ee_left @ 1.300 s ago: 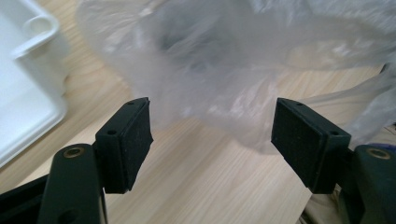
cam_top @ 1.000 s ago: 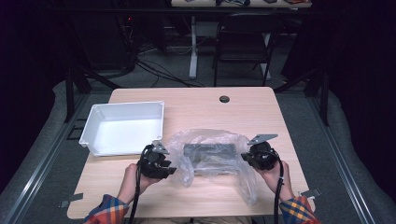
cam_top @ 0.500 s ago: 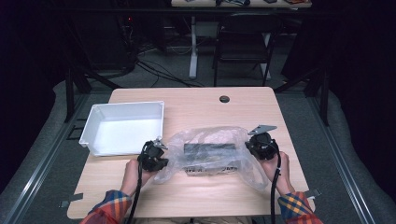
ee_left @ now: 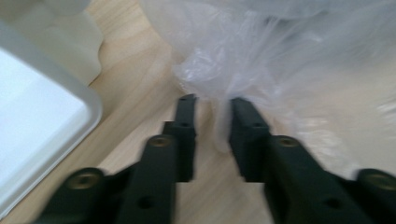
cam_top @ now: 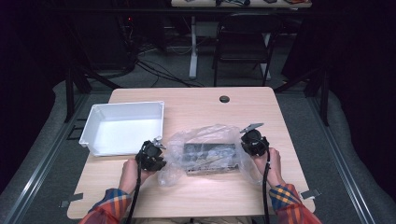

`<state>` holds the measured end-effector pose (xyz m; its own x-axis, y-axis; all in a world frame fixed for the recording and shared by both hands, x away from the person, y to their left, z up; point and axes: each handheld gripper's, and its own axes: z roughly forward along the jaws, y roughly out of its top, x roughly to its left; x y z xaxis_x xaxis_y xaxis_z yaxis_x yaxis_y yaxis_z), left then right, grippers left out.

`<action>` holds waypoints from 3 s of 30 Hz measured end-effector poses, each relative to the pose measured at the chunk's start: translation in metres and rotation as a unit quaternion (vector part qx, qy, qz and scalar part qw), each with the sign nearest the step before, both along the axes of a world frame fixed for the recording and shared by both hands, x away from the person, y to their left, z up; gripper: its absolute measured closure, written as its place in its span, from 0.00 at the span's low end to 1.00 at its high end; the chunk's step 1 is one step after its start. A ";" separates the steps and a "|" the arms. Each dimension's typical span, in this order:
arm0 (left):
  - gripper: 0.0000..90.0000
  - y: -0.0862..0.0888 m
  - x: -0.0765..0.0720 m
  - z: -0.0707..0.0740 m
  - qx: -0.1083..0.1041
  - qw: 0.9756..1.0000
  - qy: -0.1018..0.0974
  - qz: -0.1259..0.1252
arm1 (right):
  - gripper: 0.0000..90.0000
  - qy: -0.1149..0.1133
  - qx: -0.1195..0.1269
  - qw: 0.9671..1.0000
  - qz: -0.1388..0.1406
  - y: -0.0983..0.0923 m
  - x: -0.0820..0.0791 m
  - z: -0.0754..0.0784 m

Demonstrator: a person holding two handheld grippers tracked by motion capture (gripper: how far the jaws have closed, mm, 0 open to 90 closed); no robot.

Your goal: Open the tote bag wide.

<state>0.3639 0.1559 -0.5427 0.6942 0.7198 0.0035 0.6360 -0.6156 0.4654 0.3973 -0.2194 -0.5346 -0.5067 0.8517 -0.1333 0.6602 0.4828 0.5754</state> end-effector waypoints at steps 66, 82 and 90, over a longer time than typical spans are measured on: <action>0.91 -0.038 0.028 0.002 -0.011 0.997 -0.069 0.019 | 1.00 0.021 -0.035 0.999 0.005 0.012 0.026 -0.014; 0.92 -0.038 0.035 -0.008 0.022 1.000 -0.020 0.005 | 0.96 0.076 -0.077 0.994 0.012 0.007 0.019 -0.013; 0.67 -0.037 0.022 0.016 -0.001 1.000 -0.023 -0.008 | 0.66 0.022 -0.005 0.999 0.046 -0.006 -0.008 0.028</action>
